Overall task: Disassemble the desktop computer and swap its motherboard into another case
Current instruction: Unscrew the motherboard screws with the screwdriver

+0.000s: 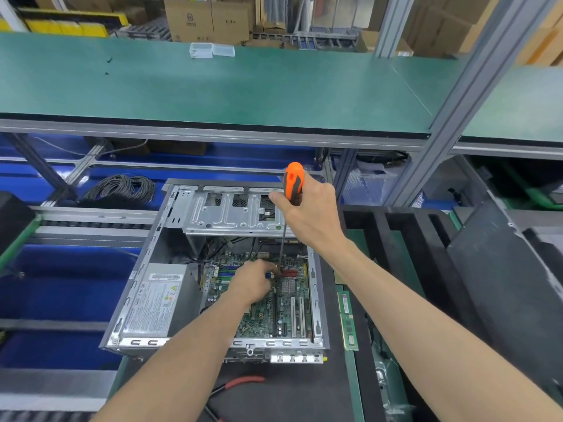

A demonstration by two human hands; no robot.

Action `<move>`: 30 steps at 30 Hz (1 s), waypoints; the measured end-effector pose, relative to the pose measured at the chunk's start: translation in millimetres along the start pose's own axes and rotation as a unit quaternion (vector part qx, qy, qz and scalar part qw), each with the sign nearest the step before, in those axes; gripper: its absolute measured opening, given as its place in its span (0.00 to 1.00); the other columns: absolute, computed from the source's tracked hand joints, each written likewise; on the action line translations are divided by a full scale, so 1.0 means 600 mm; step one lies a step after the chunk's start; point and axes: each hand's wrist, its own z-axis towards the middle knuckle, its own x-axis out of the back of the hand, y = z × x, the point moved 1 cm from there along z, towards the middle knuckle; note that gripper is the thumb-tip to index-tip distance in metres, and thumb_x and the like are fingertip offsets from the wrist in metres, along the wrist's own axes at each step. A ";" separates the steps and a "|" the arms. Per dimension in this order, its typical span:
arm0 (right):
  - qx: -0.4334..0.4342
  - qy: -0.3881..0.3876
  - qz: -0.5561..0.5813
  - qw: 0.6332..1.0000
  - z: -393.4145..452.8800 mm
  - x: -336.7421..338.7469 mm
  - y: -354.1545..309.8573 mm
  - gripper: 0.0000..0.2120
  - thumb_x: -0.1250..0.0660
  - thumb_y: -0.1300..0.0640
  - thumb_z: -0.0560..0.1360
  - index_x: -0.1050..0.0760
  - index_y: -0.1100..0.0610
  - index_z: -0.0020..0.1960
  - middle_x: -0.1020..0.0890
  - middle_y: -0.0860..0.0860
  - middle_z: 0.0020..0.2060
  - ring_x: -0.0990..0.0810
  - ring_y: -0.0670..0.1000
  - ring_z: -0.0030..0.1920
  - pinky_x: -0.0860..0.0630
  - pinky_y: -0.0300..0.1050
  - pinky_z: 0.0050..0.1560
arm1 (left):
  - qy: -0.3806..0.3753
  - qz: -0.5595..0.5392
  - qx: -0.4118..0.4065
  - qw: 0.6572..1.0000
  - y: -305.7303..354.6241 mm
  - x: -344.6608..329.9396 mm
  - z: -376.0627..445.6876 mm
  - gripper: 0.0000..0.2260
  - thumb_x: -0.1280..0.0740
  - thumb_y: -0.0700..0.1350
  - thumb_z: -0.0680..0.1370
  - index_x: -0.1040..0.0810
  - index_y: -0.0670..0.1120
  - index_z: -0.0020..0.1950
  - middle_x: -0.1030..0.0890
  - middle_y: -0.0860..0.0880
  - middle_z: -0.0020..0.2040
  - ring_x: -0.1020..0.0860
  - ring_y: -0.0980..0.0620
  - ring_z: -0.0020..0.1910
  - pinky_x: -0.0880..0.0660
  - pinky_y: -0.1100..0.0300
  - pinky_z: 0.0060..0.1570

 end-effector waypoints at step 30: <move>0.151 -0.142 -0.241 0.948 0.033 0.037 -0.057 0.12 0.39 0.47 0.82 0.33 0.57 0.51 0.26 0.54 0.35 0.25 0.61 0.37 0.25 0.51 0.37 | 0.058 -0.078 0.018 0.995 0.007 -0.001 0.014 0.09 0.28 0.50 0.78 0.13 0.48 0.54 0.15 0.51 0.55 0.20 0.51 0.48 0.27 0.61 0.49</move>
